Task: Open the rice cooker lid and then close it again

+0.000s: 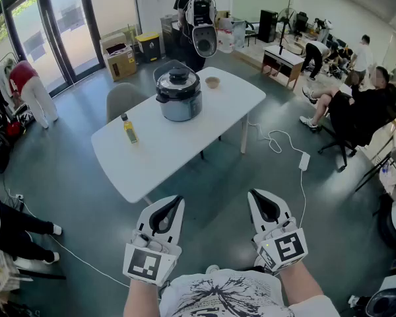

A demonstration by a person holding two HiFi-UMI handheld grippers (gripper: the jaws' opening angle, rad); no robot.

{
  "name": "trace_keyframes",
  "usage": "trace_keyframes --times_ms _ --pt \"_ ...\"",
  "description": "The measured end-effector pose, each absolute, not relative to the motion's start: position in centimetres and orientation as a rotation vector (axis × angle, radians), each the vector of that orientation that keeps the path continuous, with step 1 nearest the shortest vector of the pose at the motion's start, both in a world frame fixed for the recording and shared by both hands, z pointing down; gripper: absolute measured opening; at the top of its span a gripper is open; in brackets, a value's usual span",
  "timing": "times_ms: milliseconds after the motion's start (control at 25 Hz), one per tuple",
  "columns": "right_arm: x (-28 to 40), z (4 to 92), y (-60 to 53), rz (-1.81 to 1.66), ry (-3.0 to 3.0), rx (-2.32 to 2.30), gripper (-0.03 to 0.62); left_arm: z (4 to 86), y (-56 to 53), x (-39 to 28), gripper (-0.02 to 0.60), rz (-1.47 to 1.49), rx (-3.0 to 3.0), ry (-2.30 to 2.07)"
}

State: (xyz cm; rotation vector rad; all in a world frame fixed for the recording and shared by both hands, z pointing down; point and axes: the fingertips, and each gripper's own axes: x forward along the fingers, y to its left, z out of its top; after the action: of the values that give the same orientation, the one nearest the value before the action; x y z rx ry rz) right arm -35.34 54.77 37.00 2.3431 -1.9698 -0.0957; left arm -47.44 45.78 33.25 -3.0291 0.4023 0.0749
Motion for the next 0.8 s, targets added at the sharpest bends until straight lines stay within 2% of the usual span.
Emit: trace_keyframes --times_ms 560,600,640,680,720,800 --pt "-35.2 37.2 52.8 -0.046 -2.014 2.381 0.009 34.3 43.9 -47.3 0.012 0.051 -3.054 0.392" --pt "-35.2 37.0 52.6 -0.058 -2.030 2.380 0.030 34.3 43.8 -47.2 0.012 0.051 -3.057 0.388" --pt "-35.1 36.9 52.3 -0.078 -2.042 2.371 0.171 34.4 43.7 -47.0 0.012 0.051 -3.060 0.382" --pt "-34.9 36.8 52.0 -0.097 -2.047 2.360 0.382 34.5 43.6 -46.8 0.012 0.049 -3.063 0.377" --pt "-34.5 36.7 51.7 -0.110 -2.039 2.356 0.502 34.6 43.4 -46.5 0.012 0.046 -3.067 0.374" --pt "-33.4 36.8 51.1 -0.114 -2.006 2.356 0.535 35.0 42.9 -45.9 0.013 0.041 -3.079 0.376"
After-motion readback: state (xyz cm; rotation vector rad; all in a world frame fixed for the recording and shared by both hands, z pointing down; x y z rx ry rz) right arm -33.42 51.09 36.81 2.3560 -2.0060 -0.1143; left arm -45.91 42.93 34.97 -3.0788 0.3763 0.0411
